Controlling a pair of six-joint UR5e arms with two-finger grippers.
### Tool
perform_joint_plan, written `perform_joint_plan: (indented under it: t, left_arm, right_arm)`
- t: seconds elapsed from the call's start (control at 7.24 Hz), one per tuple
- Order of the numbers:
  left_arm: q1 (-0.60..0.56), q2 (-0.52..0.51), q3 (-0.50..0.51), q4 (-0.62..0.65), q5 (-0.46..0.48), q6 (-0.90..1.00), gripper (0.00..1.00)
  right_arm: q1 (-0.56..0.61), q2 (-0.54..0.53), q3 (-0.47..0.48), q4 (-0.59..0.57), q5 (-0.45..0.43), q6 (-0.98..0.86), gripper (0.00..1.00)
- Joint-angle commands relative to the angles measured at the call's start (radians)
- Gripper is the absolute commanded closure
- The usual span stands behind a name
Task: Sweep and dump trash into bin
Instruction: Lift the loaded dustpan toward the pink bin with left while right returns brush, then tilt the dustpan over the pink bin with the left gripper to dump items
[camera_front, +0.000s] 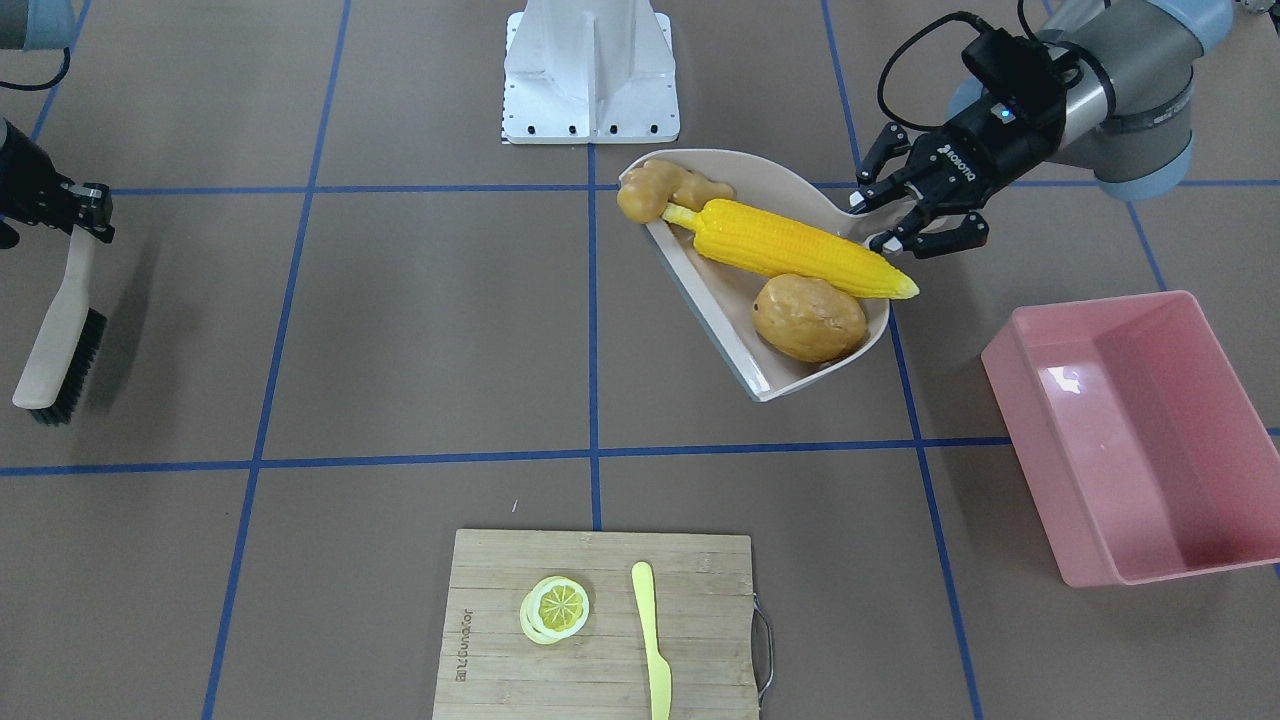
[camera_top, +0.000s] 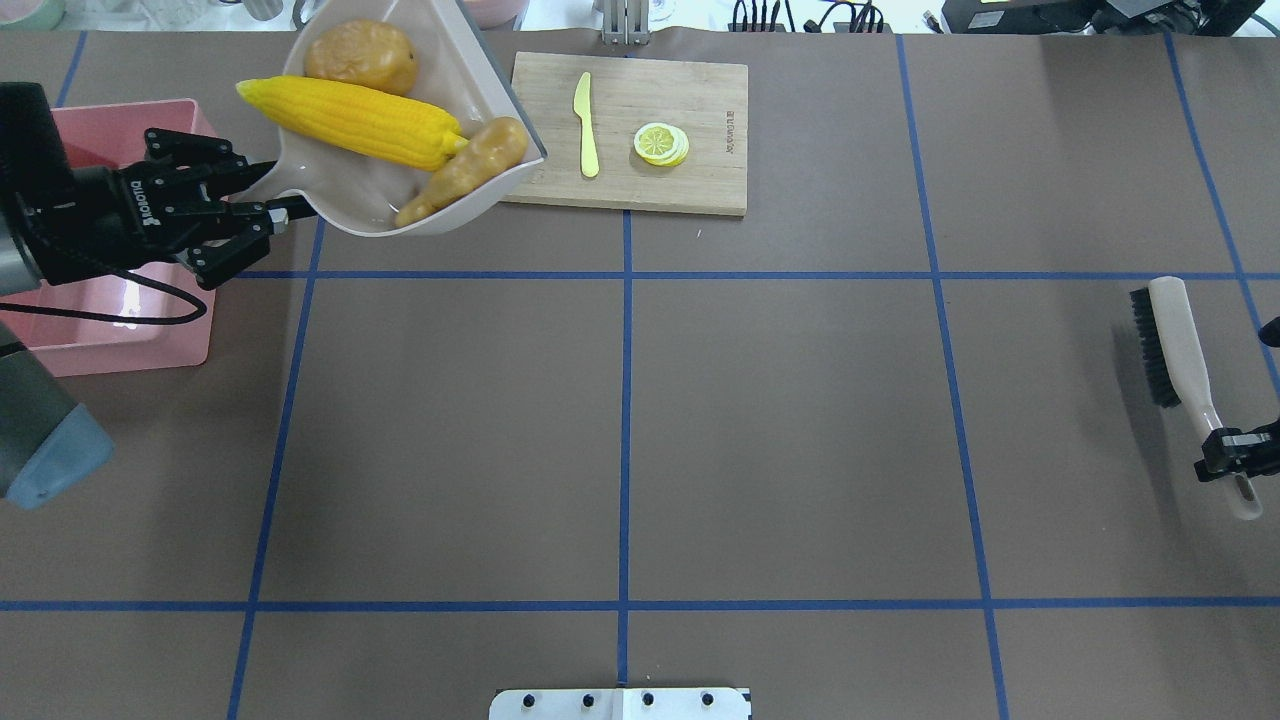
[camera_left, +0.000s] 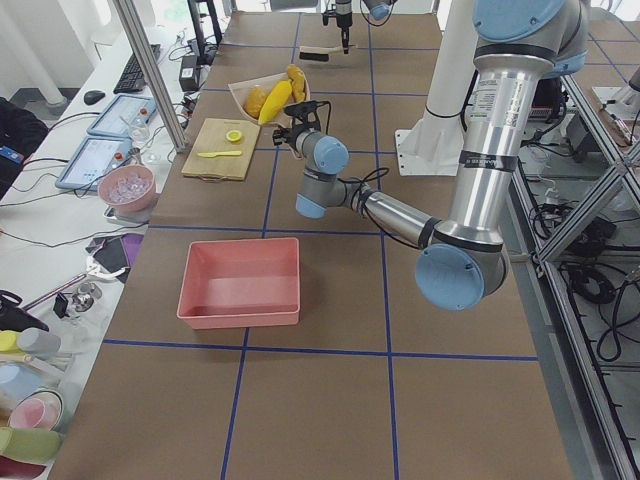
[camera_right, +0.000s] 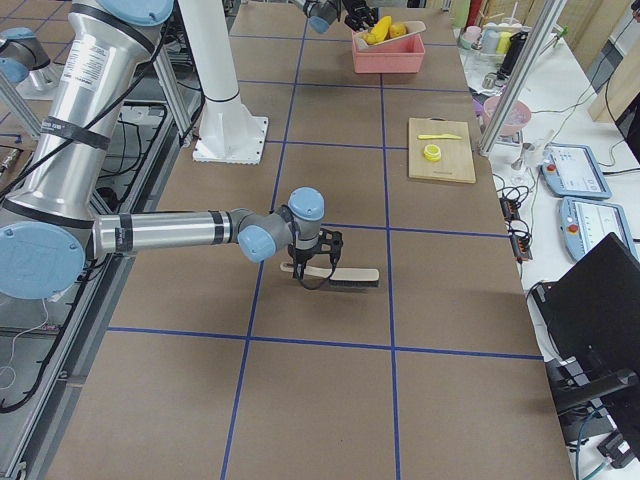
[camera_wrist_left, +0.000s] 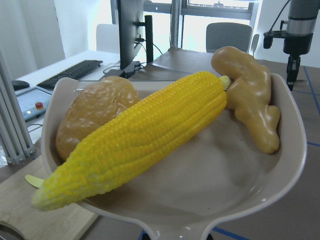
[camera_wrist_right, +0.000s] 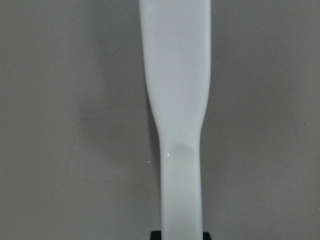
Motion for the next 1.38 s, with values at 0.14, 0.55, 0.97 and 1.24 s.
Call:
perform_joint_plan:
  t: [0.14,0.55,0.97,1.24]
  left_arm:
    - [-0.034,0.099,0.0,-0.066,0.023,-0.124,1.0]
    - [-0.095,0.265,0.003,-0.086,0.027,-0.272,1.0]
    - [-0.192,0.386,0.023,-0.081,0.041,-0.42,1.0]
    - [-0.198,0.406,0.072,-0.078,0.036,-0.563,1.0]
  right_arm:
    - [0.066,-0.049,-0.043,0.061,0.082,-0.081,1.0]
    - [0.082,-0.079,-0.045,0.054,0.08,-0.129,1.0]
    - [0.079,-0.068,-0.077,0.055,0.077,-0.139,1.0]
    - [0.077,-0.065,-0.091,0.057,0.075,-0.157,1.0]
